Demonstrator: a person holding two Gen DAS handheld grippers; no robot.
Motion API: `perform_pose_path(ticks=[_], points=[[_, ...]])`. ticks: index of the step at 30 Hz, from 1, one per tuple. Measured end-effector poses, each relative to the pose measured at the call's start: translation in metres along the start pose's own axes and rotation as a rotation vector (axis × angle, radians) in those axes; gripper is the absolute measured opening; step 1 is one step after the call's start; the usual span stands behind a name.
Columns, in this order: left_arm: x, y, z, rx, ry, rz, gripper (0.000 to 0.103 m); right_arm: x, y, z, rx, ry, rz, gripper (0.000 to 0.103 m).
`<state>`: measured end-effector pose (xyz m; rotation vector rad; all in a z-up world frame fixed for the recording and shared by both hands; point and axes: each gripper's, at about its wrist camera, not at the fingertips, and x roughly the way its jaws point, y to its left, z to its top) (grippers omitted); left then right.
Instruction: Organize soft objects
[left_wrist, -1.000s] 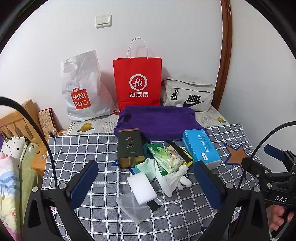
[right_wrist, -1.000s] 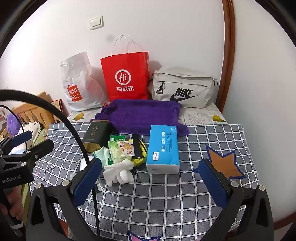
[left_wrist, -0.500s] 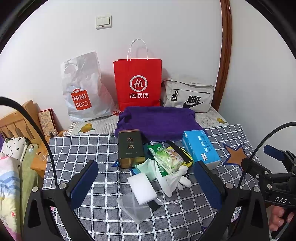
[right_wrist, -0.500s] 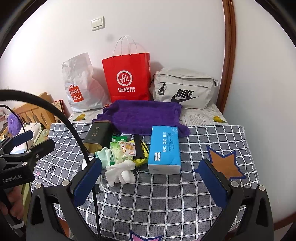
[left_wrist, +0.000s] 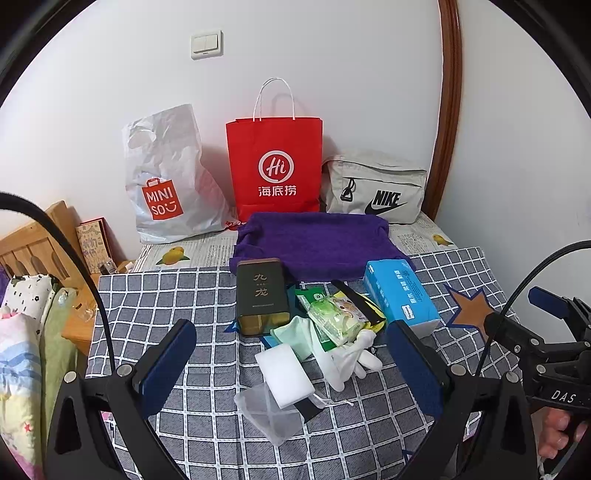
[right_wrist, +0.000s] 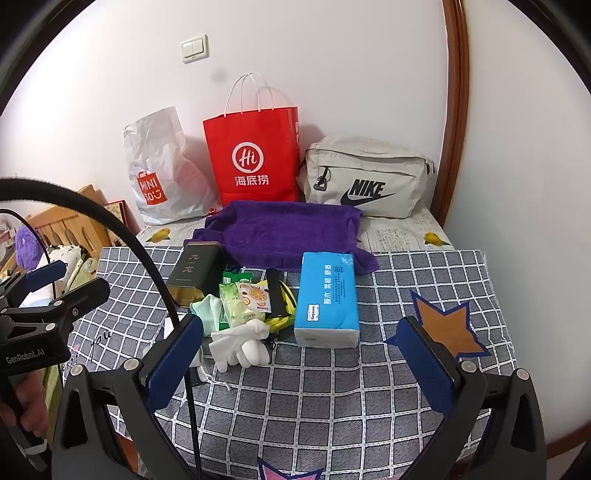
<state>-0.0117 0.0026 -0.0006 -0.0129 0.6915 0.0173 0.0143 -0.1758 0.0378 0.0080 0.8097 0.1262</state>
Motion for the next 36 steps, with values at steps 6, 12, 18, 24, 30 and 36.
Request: perform_pose_path(ticks=[6,12,18,24,30,36], points=[[-0.0009,0.0,0.0009,0.003,-0.001,0.005,0.103,-0.0006,0.0004,0.0,-0.001,-0.001,0.0,0.103],[-0.003,0.0003,0.002,0.01,-0.001,0.006,0.103,-0.0008,0.0004,-0.0005,-0.002,-0.001,-0.001,0.103],[-0.0025,0.0001,0.0022,0.008,0.0,0.008,0.103,-0.0018,0.0004,-0.0005,-0.001,-0.004,-0.002,0.103],[-0.0021,0.0002,0.0033,0.005,0.002,0.006,0.103,-0.0034,0.0012,0.0015,-0.006,-0.009,0.0,0.103],[-0.0027,0.0007,0.0066,0.014,0.003,0.004,0.103,-0.0038,0.0018,0.0009,-0.008,-0.009,0.0,0.103],[-0.0024,-0.0005,0.0059,0.017,0.002,0.004,0.103,-0.0038,0.0023,0.0002,-0.008,-0.009,0.002,0.103]])
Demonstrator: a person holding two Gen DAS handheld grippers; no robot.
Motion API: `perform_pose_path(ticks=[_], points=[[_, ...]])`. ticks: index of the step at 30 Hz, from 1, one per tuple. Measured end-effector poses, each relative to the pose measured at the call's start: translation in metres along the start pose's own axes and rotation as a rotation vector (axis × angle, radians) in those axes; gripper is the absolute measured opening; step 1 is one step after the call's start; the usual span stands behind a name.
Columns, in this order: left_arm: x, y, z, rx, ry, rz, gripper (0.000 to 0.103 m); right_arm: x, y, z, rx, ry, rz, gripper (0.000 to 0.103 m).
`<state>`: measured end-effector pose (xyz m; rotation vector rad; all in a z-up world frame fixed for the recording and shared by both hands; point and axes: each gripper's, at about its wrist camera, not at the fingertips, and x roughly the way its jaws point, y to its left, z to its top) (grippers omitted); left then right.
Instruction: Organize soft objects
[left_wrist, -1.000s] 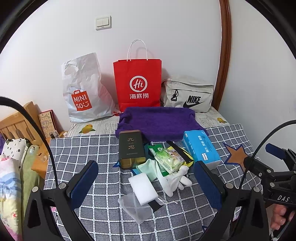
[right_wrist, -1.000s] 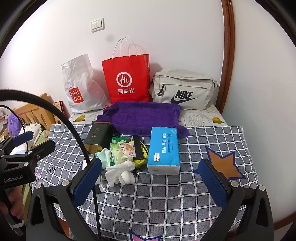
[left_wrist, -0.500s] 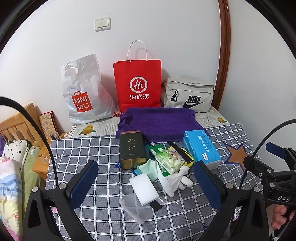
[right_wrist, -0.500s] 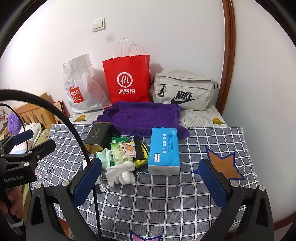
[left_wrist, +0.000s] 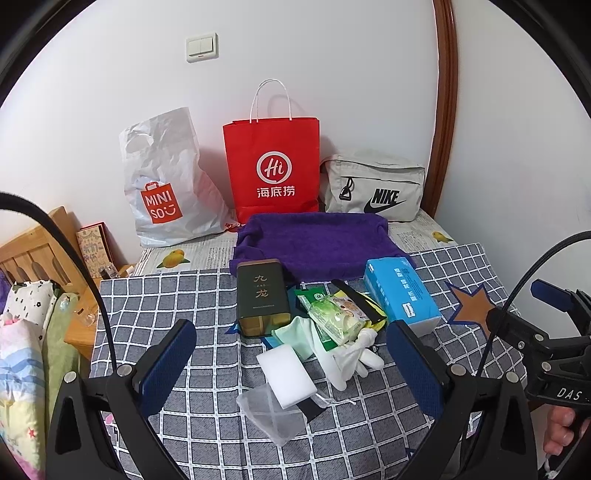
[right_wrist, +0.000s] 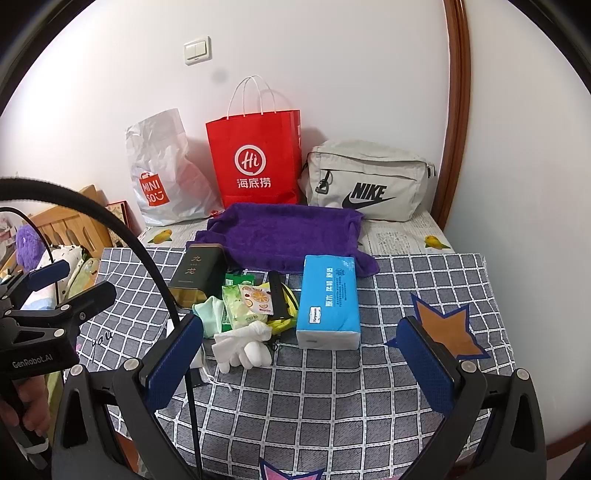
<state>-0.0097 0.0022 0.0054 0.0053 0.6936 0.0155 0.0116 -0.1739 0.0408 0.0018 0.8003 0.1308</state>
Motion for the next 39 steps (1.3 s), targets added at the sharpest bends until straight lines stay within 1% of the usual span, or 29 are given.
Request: perform_pose_path(ticks=[8,13,16,21,25,28,30,33,35,36,38,39], points=[[0.008,-0.003,-0.004,-0.003,0.009,-0.021,0.103,0.004,0.003,-0.003,-0.011,-0.002,0.017,0.103],[0.021,0.004,-0.009,-0.016,0.032,-0.015,0.103,0.023,0.004,-0.011,-0.02,0.031,0.033,0.103],[0.029,0.015,-0.012,-0.044,0.05,0.0,0.103,0.044,0.008,-0.02,-0.022,0.083,0.047,0.103],[0.042,0.036,-0.018,-0.097,0.08,0.027,0.103,0.082,0.025,-0.036,-0.045,0.154,0.112,0.103],[0.05,0.048,-0.023,-0.124,0.086,0.037,0.103,0.11,0.048,-0.046,-0.114,0.167,0.167,0.103],[0.057,0.054,-0.027,-0.129,0.094,0.041,0.103,0.135,0.059,-0.051,-0.135,0.204,0.175,0.102],[0.064,0.057,-0.03,-0.136,0.105,0.037,0.103,0.149,0.06,-0.052,-0.119,0.22,0.182,0.101],[0.074,0.062,-0.034,-0.136,0.12,0.026,0.103,0.168,0.062,-0.054,-0.09,0.246,0.22,0.101],[0.079,0.064,-0.035,-0.136,0.128,0.027,0.103,0.18,0.063,-0.054,-0.08,0.247,0.217,0.101],[0.083,0.066,-0.037,-0.138,0.135,0.026,0.103,0.184,0.063,-0.054,-0.077,0.244,0.209,0.099],[0.089,0.069,-0.04,-0.143,0.145,0.022,0.103,0.192,0.062,-0.054,-0.066,0.239,0.197,0.092],[0.092,0.07,-0.042,-0.146,0.152,0.02,0.103,0.196,0.061,-0.054,-0.058,0.237,0.2,0.083]])
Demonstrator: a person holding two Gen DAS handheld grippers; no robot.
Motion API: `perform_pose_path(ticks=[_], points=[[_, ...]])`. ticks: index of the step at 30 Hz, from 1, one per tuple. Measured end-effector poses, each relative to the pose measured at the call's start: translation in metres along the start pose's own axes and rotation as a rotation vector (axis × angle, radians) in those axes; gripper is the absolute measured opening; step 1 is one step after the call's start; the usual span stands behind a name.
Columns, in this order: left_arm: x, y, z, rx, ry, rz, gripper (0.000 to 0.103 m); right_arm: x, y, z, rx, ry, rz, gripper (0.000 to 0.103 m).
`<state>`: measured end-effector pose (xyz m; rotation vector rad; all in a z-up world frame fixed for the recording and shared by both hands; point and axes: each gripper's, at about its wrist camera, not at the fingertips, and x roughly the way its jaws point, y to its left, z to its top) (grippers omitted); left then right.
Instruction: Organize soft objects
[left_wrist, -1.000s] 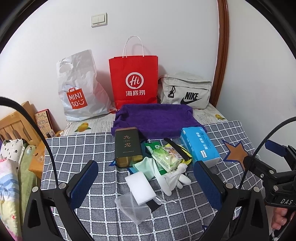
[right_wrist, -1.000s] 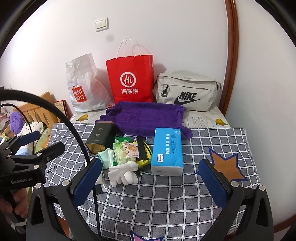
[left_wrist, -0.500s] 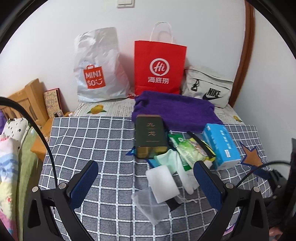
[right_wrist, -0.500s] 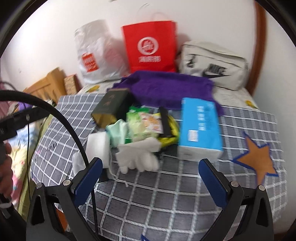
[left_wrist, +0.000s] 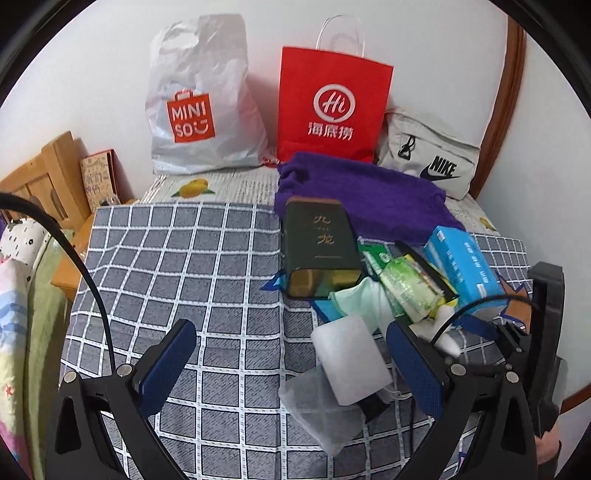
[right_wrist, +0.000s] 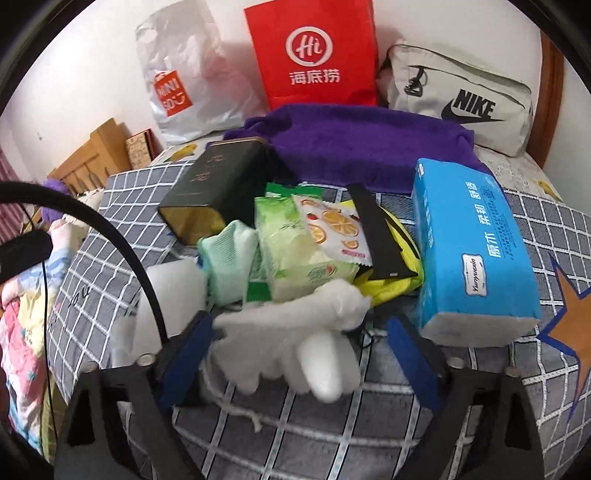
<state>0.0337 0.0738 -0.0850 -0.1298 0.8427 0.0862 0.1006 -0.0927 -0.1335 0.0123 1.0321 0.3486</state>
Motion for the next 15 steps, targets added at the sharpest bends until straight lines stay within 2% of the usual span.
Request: perform_pose_path(ticks=[1,3,4,6,8,10,15], points=[[0.004,0.002,-0.001,-0.002,0.009,0.0,0.103,0.001,-0.002,0.0,0.005,-0.002,0.009,0.071],[0.01,0.005,-0.003,-0.006,0.022,0.001,0.103,0.003,-0.005,-0.001,0.01,0.0,0.022,0.055],[0.013,0.006,-0.003,-0.007,0.029,0.0,0.103,0.003,-0.007,-0.003,0.008,0.0,0.021,0.05],[0.021,0.01,-0.005,-0.015,0.043,0.001,0.103,0.0,-0.009,-0.007,-0.002,-0.002,0.028,0.032],[0.026,0.014,-0.006,-0.021,0.051,-0.006,0.103,-0.002,-0.013,-0.009,-0.001,-0.001,0.033,0.027],[0.032,0.016,-0.008,-0.025,0.063,-0.011,0.103,-0.008,-0.015,-0.012,-0.001,-0.007,0.04,0.014],[0.043,0.016,-0.016,-0.012,0.096,-0.027,0.103,-0.025,-0.012,-0.016,-0.038,-0.021,0.043,0.012]])
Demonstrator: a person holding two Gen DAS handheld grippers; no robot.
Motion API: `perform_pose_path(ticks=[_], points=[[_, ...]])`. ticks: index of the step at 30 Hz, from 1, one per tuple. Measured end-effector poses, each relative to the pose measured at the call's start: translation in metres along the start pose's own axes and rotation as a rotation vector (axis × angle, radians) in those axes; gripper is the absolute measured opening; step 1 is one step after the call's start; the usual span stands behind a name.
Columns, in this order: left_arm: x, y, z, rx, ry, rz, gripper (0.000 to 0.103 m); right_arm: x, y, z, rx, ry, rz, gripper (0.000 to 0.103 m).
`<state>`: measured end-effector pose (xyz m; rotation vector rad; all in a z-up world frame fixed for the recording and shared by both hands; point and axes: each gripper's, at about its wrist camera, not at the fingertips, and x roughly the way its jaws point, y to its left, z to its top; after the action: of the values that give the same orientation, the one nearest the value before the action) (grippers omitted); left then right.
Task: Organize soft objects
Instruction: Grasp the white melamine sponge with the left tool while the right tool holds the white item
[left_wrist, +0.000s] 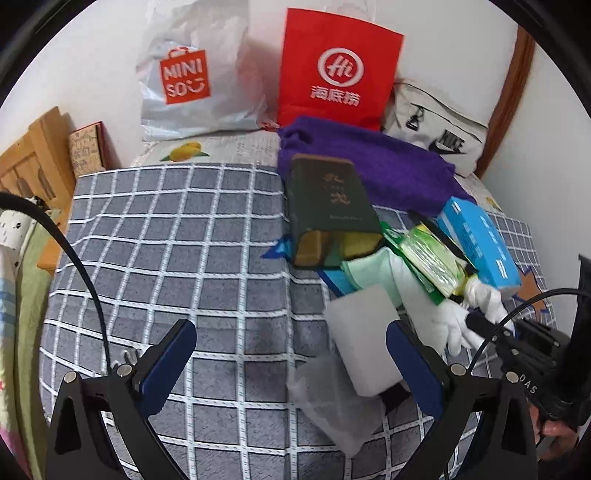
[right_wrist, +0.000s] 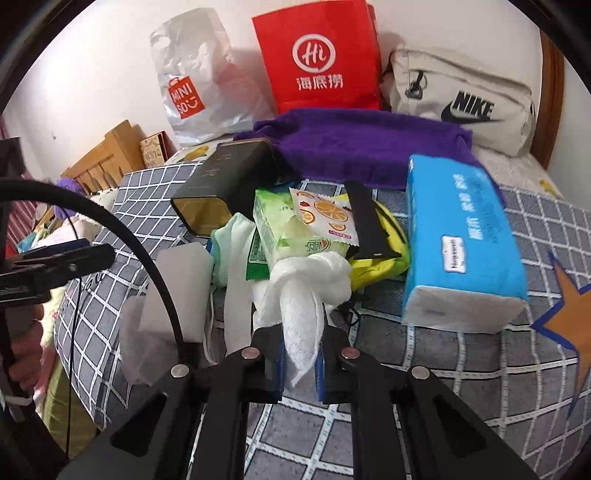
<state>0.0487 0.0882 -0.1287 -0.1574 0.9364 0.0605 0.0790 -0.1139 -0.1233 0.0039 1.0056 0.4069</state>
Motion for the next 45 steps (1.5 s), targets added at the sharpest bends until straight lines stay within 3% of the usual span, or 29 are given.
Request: perform_pose_path(ticks=[7,13,14,15,16,17,19,21,30,38,45], points=[[0.019,-0.026,-0.007,0.062,0.063,-0.073,0.103,-0.017,0.001,-0.004,-0.039,-0.019,-0.013,0.012],[0.051,-0.055,-0.008,0.117,0.142,-0.023,0.103,-0.012,-0.013,-0.014,-0.026,0.02,-0.008,0.013],[0.056,-0.058,-0.009,0.119,0.154,-0.01,0.102,-0.01,-0.015,-0.015,-0.023,0.032,-0.009,0.013],[0.061,-0.06,-0.009,0.118,0.16,0.001,0.087,-0.008,-0.018,-0.018,-0.022,0.046,-0.012,0.015],[0.063,-0.06,-0.009,0.114,0.159,0.005,0.073,-0.007,-0.02,-0.02,-0.022,0.051,-0.016,0.02],[0.064,-0.06,-0.009,0.11,0.155,0.002,0.065,-0.007,-0.021,-0.021,-0.022,0.051,-0.018,0.025],[0.064,-0.056,-0.008,0.091,0.153,-0.046,0.064,-0.009,-0.022,-0.024,-0.024,0.052,-0.017,0.052],[0.061,-0.051,-0.007,0.074,0.144,-0.07,0.064,-0.012,-0.023,-0.026,-0.031,0.046,-0.025,0.057],[0.043,-0.033,0.002,0.066,0.102,-0.074,0.065,-0.008,-0.039,-0.03,0.046,0.088,-0.044,0.054],[0.042,-0.027,0.0,0.079,0.115,-0.09,0.068,-0.02,-0.054,-0.044,0.04,0.129,-0.053,0.051],[0.045,-0.026,0.001,0.072,0.119,-0.088,0.068,-0.019,-0.061,-0.036,0.056,0.094,-0.07,0.051]])
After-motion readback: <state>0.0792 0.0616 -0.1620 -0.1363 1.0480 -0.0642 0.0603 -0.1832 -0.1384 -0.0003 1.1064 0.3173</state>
